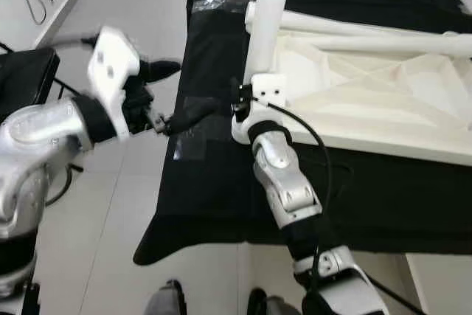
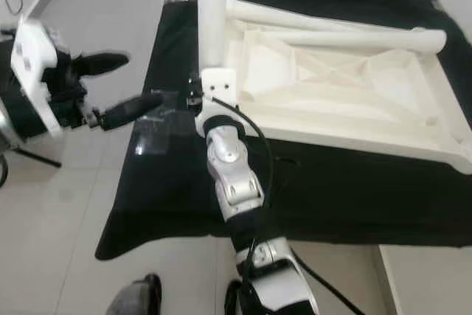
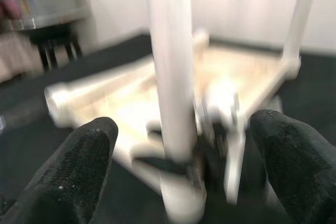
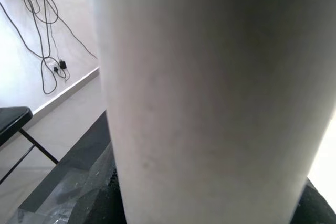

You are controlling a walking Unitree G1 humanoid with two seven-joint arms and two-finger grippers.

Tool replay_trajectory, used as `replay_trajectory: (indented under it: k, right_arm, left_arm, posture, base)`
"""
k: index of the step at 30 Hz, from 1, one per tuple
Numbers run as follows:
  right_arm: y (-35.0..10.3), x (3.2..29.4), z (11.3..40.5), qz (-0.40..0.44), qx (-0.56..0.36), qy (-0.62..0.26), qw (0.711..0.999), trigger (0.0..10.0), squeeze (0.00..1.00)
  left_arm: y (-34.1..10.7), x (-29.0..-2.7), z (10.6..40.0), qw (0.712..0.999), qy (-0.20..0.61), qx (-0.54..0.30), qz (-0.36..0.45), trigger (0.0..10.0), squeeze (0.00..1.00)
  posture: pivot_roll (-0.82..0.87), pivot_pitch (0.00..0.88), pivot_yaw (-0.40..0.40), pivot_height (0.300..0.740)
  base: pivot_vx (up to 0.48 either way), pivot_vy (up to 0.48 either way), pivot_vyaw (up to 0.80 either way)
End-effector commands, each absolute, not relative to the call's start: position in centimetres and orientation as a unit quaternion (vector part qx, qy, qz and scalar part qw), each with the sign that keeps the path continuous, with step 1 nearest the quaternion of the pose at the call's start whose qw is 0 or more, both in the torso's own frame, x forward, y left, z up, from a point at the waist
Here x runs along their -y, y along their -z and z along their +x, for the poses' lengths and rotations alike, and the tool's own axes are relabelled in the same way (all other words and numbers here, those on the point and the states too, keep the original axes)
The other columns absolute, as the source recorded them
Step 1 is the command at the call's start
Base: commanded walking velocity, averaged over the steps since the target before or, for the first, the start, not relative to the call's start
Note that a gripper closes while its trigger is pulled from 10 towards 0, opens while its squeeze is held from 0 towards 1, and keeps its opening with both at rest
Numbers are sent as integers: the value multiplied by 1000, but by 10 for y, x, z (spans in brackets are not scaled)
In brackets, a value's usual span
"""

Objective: Building children table

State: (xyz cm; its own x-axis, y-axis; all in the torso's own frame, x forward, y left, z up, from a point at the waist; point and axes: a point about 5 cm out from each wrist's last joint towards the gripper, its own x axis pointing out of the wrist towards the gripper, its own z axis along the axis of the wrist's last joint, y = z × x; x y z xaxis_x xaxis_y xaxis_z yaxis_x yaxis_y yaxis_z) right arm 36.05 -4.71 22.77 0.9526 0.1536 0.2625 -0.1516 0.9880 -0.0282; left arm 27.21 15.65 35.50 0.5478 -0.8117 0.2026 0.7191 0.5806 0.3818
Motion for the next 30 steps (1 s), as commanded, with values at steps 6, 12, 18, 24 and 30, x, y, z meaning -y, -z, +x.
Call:
replay_trajectory:
  k: [6, 12, 18, 24, 30]
  right_arm:
    - [-186, 43, 357, -15, 47, -79, 996, 10000, 0]
    - [-188, 39, 355, -13, 53, -85, 995, 10000, 0]
    - [-191, 35, 353, -7, 59, -92, 994, 10000, 0]
    - [-192, 33, 352, -4, 63, -98, 993, 10000, 0]
    - [-195, 36, 355, -7, 68, -102, 993, 10000, 0]
  left_arm:
    - [-396, -131, 302, 826, 527, 187, 75, 10000, 0]
    - [-417, -114, 323, 821, 534, 187, 79, 10000, 0]
    - [-416, -98, 341, 814, 553, 150, 92, 10000, 0]
    - [-414, -84, 350, 802, 576, 127, 97, 0, 0]
    - [-417, -76, 352, 790, 590, 125, 112, 0, 0]
  posture:
    - [183, 267, -29, 740]
    - [176, 265, -23, 740]
    - [171, 262, -13, 740]
    - [168, 262, -5, 740]
    - [164, 268, -9, 740]
  base:
    - [0, 0, 0]
    - [0, 0, 0]
    - [0, 0, 0]
    - [0, 0, 0]
    - [0, 0, 0]
